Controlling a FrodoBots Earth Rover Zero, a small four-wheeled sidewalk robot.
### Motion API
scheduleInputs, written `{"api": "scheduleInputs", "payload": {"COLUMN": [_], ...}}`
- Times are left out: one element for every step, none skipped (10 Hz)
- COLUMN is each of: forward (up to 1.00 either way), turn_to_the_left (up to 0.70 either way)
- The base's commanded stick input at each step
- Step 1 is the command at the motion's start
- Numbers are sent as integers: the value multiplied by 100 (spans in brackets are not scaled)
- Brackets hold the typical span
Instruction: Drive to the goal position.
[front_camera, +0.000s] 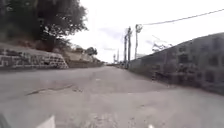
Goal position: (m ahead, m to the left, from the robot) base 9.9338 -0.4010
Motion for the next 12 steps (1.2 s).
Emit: {"api": "scheduleInputs", "payload": {"forward": [100,100,100,100,100,100,100,100,100,100,100,100], "turn_to_the_left": [0,0,0,0,0,0,0,0,0,0,0,0]}}
